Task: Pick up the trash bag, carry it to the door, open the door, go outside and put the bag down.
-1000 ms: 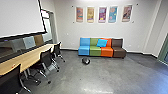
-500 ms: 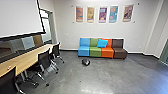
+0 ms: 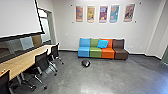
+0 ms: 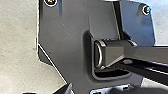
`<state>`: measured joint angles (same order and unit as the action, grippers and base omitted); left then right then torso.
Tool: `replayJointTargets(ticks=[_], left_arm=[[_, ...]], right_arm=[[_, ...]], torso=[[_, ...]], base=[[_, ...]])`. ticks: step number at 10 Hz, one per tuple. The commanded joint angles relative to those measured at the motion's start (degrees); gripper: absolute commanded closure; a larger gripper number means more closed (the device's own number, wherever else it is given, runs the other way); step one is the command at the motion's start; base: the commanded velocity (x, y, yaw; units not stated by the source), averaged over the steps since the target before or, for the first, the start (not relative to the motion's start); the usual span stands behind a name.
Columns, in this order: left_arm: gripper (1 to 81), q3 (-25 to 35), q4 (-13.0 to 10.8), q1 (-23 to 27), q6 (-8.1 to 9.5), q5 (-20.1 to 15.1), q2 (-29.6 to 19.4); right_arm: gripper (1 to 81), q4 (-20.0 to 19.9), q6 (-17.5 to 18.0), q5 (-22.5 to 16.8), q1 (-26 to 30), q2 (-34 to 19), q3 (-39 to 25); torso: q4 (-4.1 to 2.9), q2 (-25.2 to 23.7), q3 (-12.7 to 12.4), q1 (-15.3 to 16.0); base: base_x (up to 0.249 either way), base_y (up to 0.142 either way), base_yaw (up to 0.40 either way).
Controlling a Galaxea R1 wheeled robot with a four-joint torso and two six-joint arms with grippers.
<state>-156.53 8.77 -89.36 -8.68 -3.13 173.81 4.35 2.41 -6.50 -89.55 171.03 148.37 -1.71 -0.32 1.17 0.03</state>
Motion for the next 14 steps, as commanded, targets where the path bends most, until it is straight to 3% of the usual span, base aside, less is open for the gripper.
replayJointTargets(ticks=[1,6,14], left_arm=[[1.0,0.17,0.20,1.86,0.33,-3.46,0.66],[1.0,0.17,-0.06,1.86,0.15,-3.37,1.89],[1.0,0.17,-0.42,1.77,0.07,-3.37,1.46]], right_arm=[[1.0,1.01,-1.01,-3.79,1.88,-0.05,-0.37],[1.0,2.68,-1.00,-3.79,1.70,0.30,-0.73],[1.0,1.80,-0.74,-3.70,1.34,0.38,-0.55]], torso=[[0.00,0.00,0.00,0.00],[0.00,0.00,-0.02,-0.02],[0.00,0.00,-0.02,0.02]], base=[[0.190,0.000,0.000],[0.199,0.000,0.000],[0.204,0.000,0.000]])
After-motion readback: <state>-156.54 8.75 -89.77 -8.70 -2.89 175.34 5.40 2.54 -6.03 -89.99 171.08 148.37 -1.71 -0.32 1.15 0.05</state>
